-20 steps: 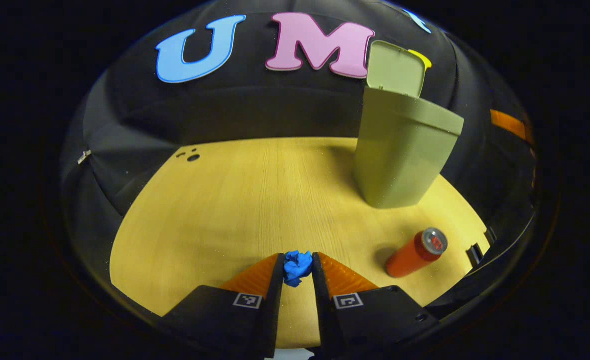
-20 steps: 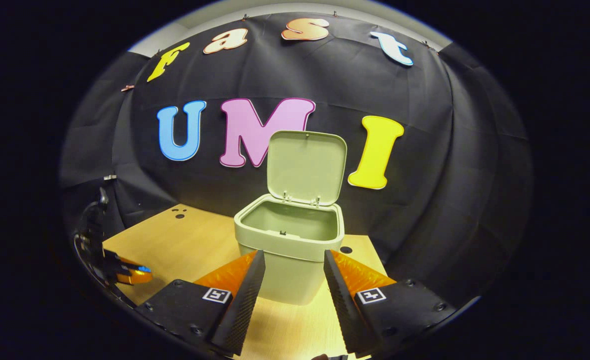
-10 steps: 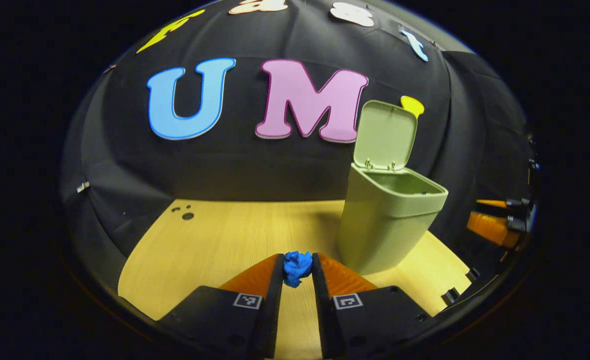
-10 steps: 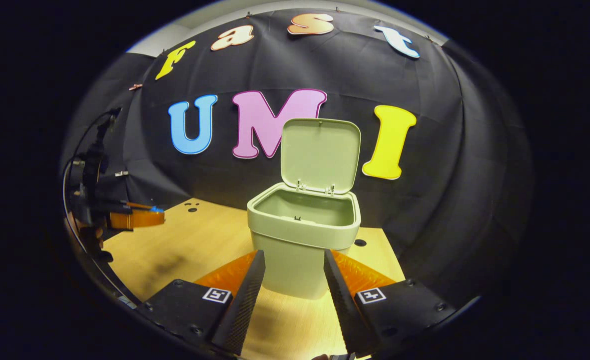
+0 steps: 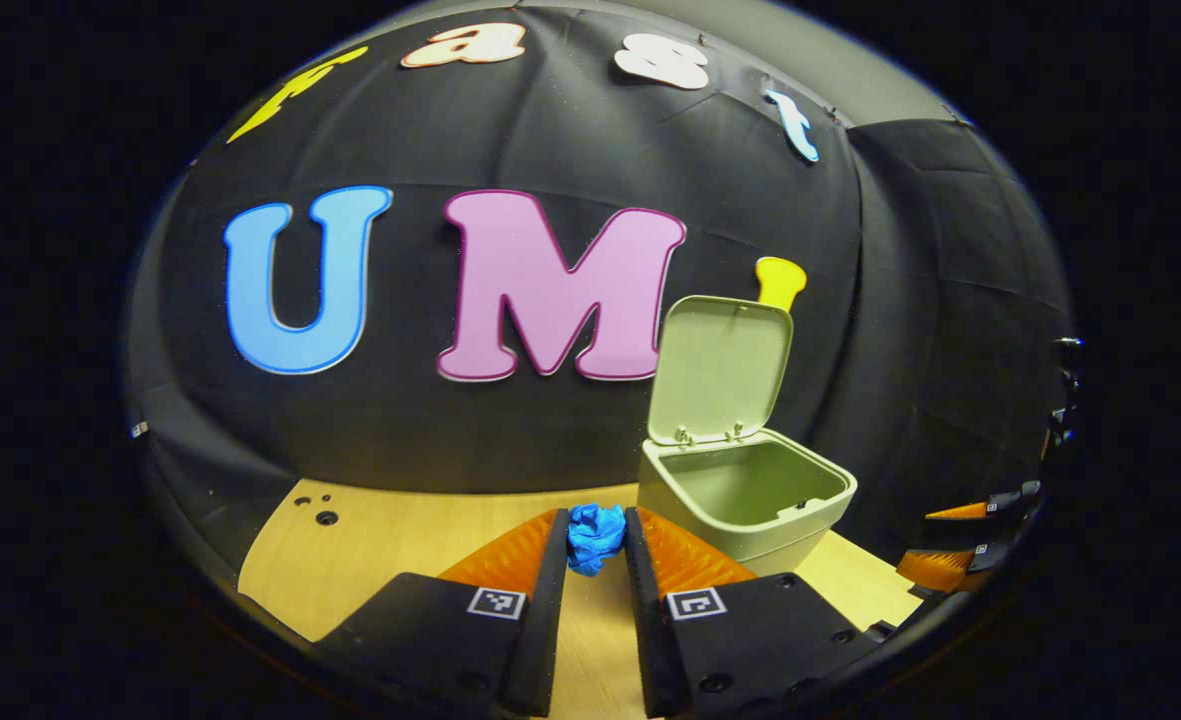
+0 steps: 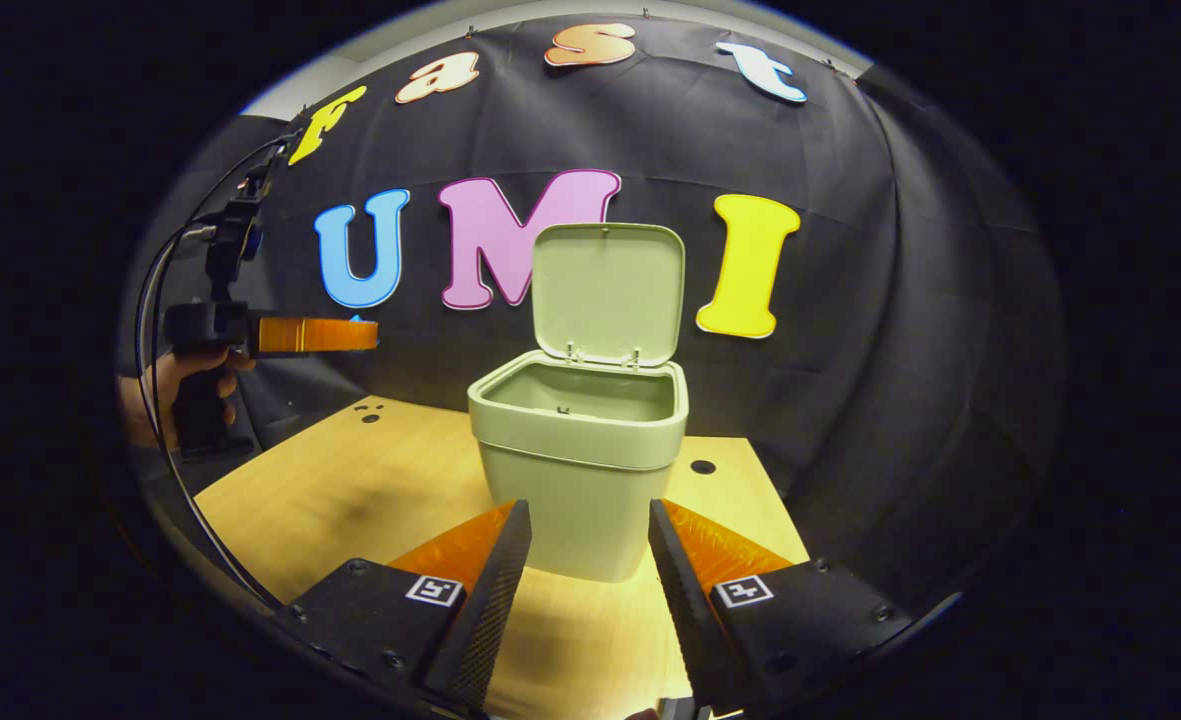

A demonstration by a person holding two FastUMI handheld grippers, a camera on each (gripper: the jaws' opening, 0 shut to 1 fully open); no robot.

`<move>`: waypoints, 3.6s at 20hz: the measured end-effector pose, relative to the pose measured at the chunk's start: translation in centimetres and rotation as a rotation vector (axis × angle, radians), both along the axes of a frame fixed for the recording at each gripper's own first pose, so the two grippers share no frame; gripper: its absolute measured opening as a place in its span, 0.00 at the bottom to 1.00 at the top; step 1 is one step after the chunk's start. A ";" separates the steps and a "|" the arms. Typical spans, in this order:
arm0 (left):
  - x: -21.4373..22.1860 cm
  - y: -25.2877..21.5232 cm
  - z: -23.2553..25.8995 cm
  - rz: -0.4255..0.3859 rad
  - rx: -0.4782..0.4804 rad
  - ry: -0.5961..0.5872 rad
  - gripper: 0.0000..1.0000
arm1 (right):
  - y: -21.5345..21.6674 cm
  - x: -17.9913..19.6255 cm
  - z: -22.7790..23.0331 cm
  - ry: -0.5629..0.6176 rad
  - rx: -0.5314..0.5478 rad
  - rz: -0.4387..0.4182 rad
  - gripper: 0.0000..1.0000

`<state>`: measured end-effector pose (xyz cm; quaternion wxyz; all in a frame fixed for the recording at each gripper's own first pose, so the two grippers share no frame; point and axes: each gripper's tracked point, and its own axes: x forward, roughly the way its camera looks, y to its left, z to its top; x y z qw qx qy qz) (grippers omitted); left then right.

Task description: Press the lid of the desktop garbage bin to open it, pick up the crumpled paper on the desktop and throw it into the bin, then pick up the pop can on the desktop and drop it into the bin, and finally close the garbage bin lid.

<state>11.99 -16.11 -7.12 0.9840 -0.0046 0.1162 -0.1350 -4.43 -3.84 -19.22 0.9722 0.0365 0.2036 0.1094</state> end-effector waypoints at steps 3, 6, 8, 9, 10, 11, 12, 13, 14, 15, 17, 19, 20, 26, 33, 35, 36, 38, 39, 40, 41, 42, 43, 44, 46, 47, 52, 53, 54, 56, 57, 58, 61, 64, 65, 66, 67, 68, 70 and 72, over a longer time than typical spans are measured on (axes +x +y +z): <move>1.8 -3.1 0.6 -0.067 0.001 -0.022 0.37 | -2.3 -0.5 -0.1 0.005 -0.020 -0.052 0.76; 3.3 -6.0 0.4 -0.127 -0.007 -0.018 0.37 | -4.1 -1.3 -0.2 0.015 -0.036 -0.103 0.76; 4.1 -7.6 0.2 -0.159 -0.007 -0.016 0.37 | -5.5 -1.9 -0.2 0.018 -0.055 -0.142 0.76; 4.5 -8.4 0.1 -0.175 -0.003 -0.015 0.37 | -6.0 -2.0 -0.1 0.021 -0.057 -0.156 0.76; 4.7 -9.2 0.0 -0.192 0.002 -0.015 0.41 | -6.4 -2.3 -0.2 0.025 -0.058 -0.170 0.76; 4.9 -9.9 -0.2 -0.207 0.010 -0.012 0.34 | -6.8 -2.4 -0.3 0.030 -0.059 -0.182 0.76; 5.2 -10.6 -0.4 -0.220 0.018 -0.008 0.37 | -7.2 -2.6 -0.3 0.032 -0.058 -0.193 0.76; 5.4 -11.2 -0.8 -0.232 0.024 -0.003 0.37 | -7.5 -2.7 -0.3 0.033 -0.059 -0.204 0.76; 5.8 -11.8 -1.1 -0.244 0.026 0.002 0.37 | -7.7 -2.7 -0.2 0.031 -0.059 -0.212 0.76; 6.1 -12.4 -1.5 -0.253 0.027 0.012 0.37 | -7.9 -2.7 -0.1 0.029 -0.060 -0.218 0.76; 6.9 -13.0 -2.4 -0.261 0.031 0.030 0.37 | -8.2 -2.9 -0.2 0.031 -0.066 -0.225 0.76; 7.4 -13.7 -3.0 -0.268 0.033 0.043 0.37 | -8.3 -2.9 -0.2 0.035 -0.069 -0.227 0.76; 7.6 -14.0 -3.2 -0.273 0.036 0.049 0.37 | -8.3 -3.1 -0.5 0.039 -0.071 -0.225 0.76; 8.0 -14.6 -4.4 -0.265 0.048 0.077 0.39 | -8.7 -3.5 -0.7 0.050 -0.071 -0.228 0.76; 8.0 -14.6 -5.3 -0.264 0.075 0.096 0.45 | -8.8 -3.6 -0.8 0.058 -0.066 -0.231 0.76; 8.0 -14.6 -5.3 -0.264 0.068 0.099 0.60 | -8.6 -3.5 -0.9 0.062 -0.068 -0.220 0.76; 7.9 -14.6 -5.3 -0.263 0.061 0.100 0.70 | -8.3 -3.5 -1.0 0.064 -0.063 -0.211 0.76; 7.8 -14.2 -5.1 -0.246 0.057 0.094 0.86 | -7.5 -3.5 -0.9 0.066 -0.051 -0.191 0.78; 7.7 -13.7 -4.9 -0.235 0.062 0.087 0.94 | -7.0 -3.4 -0.9 0.065 -0.043 -0.178 0.79; 7.4 -13.1 -4.6 -0.220 0.071 0.077 0.95 | -6.4 -3.4 -1.0 0.066 -0.038 -0.167 0.82; 7.1 -12.4 -4.4 -0.206 0.078 0.067 0.95 | -5.9 -3.4 -0.9 0.065 -0.031 -0.154 0.84; 6.7 -11.8 -4.0 -0.196 0.081 0.060 0.95 | -5.1 -3.2 -1.0 0.065 -0.024 -0.140 0.85; 6.2 -11.0 -3.8 -0.184 0.082 0.056 0.95 | -4.3 -3.1 -1.0 0.064 -0.018 -0.122 0.86; 5.7 -10.2 -3.5 -0.171 0.080 0.054 0.95 | -3.4 -3.2 -1.1 0.063 -0.012 -0.100 0.87; 4.5 -8.3 -2.9 -0.139 0.069 0.055 0.95 | -1.3 -3.1 -1.0 0.060 0.003 -0.047 0.88; 3.9 -7.3 -2.7 -0.120 0.061 0.054 0.95 | -0.1 -3.1 -0.9 0.059 0.013 -0.017 0.89; 0.3 -1.9 -1.5 -0.034 0.064 0.033 0.95 | 6.0 -3.5 -1.5 0.080 0.055 0.136 0.94; -0.5 -0.8 -1.6 -0.020 0.070 0.031 0.95 | 7.1 -3.7 -1.7 0.090 0.061 0.162 0.93; -1.2 0.3 -1.5 -0.005 0.073 0.030 0.95 | 8.1 -3.9 -2.1 0.101 0.066 0.185 0.93; -2.8 2.3 -1.7 0.024 0.074 0.034 0.95 | 9.8 -4.3 -3.1 0.129 0.063 0.220 0.94; -3.6 3.3 -2.1 0.038 0.074 0.042 0.95 | 10.5 -4.6 -3.8 0.149 0.059 0.232 0.94; -4.2 4.1 -2.3 0.051 0.072 0.049 0.95 | 11.0 -4.8 -4.4 0.170 0.060 0.240 0.94; -6.2 6.9 -3.1 0.090 0.063 0.069 0.95 | 12.5 -5.8 -6.0 0.218 0.071 0.254 0.93; -7.7 8.9 -3.6 0.120 0.046 0.087 0.95 | 13.5 -6.5 -8.0 0.262 0.039 0.270 0.93; -8.3 9.6 -3.9 0.127 0.043 0.092 0.95 | 14.0 -6.9 -8.7 0.281 0.027 0.284 0.93; -8.7 10.2 -4.2 0.135 0.039 0.099 0.95 | 14.4 -7.4 -9.2 0.296 0.020 0.300 0.93; -9.1 10.7 -4.6 0.140 0.033 0.108 0.95 | 14.7 -7.6 -9.8 0.304 0.010 0.308 0.94; -9.6 11.2 -4.8 0.146 0.029 0.116 0.95 | 14.8 -7.9 -10.4 0.314 0.002 0.316 0.94; -10.5 12.0 -5.3 0.157 0.025 0.129 0.95 | 15.1 -8.2 -11.4 0.337 -0.005 0.326 0.94; -11.3 12.7 -5.6 0.159 0.019 0.138 0.95 | 15.4 -8.1 -12.1 0.350 -0.013 0.328 0.94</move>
